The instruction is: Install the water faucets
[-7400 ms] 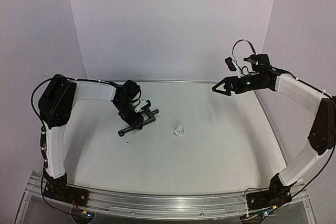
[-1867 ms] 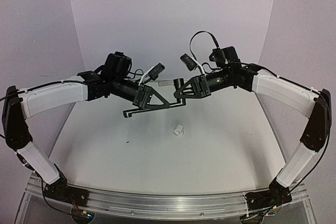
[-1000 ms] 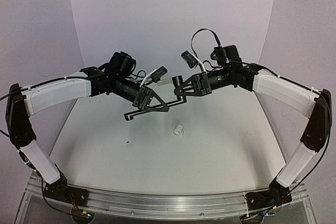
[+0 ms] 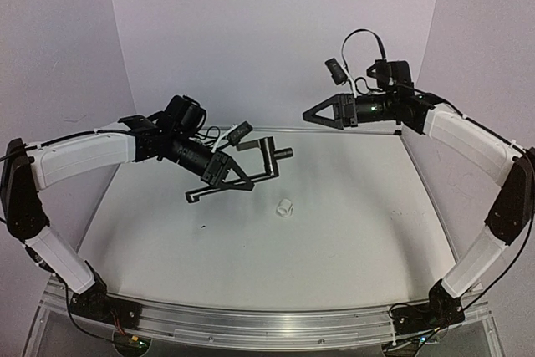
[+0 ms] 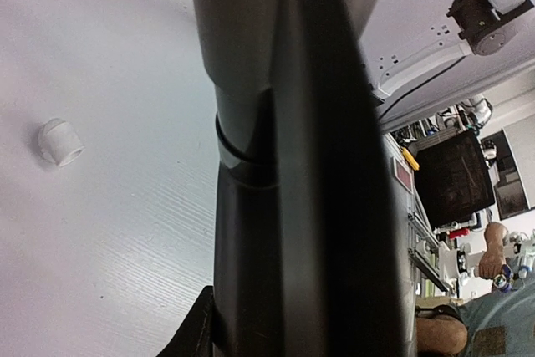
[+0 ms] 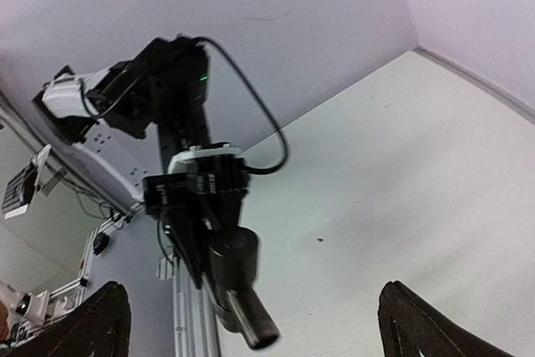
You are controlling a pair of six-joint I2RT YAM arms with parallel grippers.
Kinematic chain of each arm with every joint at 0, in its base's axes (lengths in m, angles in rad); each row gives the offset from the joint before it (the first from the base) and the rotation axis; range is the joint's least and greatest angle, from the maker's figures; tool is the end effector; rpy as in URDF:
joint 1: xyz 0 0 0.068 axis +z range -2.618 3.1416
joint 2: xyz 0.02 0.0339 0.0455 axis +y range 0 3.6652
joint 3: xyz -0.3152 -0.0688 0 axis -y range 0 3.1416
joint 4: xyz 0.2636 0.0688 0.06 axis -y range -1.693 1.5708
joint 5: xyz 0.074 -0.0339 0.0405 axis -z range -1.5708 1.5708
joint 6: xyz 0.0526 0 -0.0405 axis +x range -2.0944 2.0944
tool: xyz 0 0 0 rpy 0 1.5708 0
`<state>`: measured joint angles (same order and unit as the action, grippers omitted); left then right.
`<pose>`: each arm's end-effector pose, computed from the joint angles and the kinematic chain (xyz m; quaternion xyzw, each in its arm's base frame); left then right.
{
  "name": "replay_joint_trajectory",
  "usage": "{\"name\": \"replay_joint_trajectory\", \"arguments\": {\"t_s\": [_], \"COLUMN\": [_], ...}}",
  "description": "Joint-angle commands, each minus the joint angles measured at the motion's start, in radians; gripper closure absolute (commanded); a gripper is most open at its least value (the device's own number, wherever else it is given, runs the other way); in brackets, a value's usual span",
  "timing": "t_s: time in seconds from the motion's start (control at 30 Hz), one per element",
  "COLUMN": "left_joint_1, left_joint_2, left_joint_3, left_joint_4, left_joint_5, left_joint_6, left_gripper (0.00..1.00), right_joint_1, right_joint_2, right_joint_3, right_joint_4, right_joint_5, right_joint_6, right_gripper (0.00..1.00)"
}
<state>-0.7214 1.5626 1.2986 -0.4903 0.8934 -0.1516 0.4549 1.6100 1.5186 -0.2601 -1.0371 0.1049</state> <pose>0.2474 -0.2722 0.3446 0.3972 0.7462 -0.5107 0.1569 0.3349 0.2142 0.4295 -0.4034 0.6518 0.5279 0.3657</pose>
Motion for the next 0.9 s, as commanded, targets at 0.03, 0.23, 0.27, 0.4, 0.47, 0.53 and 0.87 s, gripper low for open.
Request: {"name": "replay_joint_trajectory", "arguments": {"t_s": [0.03, 0.23, 0.27, 0.4, 0.47, 0.53, 0.87], "left_joint_1": [0.06, 0.113, 0.116, 0.129, 0.139, 0.147, 0.155], "left_joint_2": [-0.133, -0.208, -0.219, -0.263, -0.282, -0.297, -0.356], "left_joint_3": [-0.049, -0.103, -0.114, -0.138, -0.143, -0.143, -0.155], "left_joint_4": [0.089, 0.093, 0.095, 0.093, 0.087, 0.081, 0.079], "left_joint_5": [-0.133, -0.319, -0.338, -0.425, -0.467, -0.501, -0.566], "left_joint_6": [-0.092, -0.182, -0.196, -0.231, -0.25, -0.267, -0.314], "left_gripper": [1.0, 1.0, 1.0, 1.0, 1.0, 1.0, 1.0], "right_joint_1": [-0.058, 0.007, 0.032, 0.155, 0.196, 0.225, 0.31], "right_joint_2": [0.037, 0.107, 0.113, 0.158, 0.192, 0.223, 0.383], "right_joint_3": [0.126, 0.107, 0.091, 0.05, 0.044, 0.044, 0.122], "right_joint_4": [-0.273, -0.399, -0.405, -0.434, -0.443, -0.445, -0.442], "right_joint_5": [0.237, 0.567, 0.603, 0.751, 0.8, 0.83, 0.936], "right_joint_6": [-0.243, -0.236, -0.229, -0.201, -0.178, -0.158, 0.074], "right_gripper": [0.02, 0.03, 0.03, 0.02, 0.02, 0.02, 0.02]}}
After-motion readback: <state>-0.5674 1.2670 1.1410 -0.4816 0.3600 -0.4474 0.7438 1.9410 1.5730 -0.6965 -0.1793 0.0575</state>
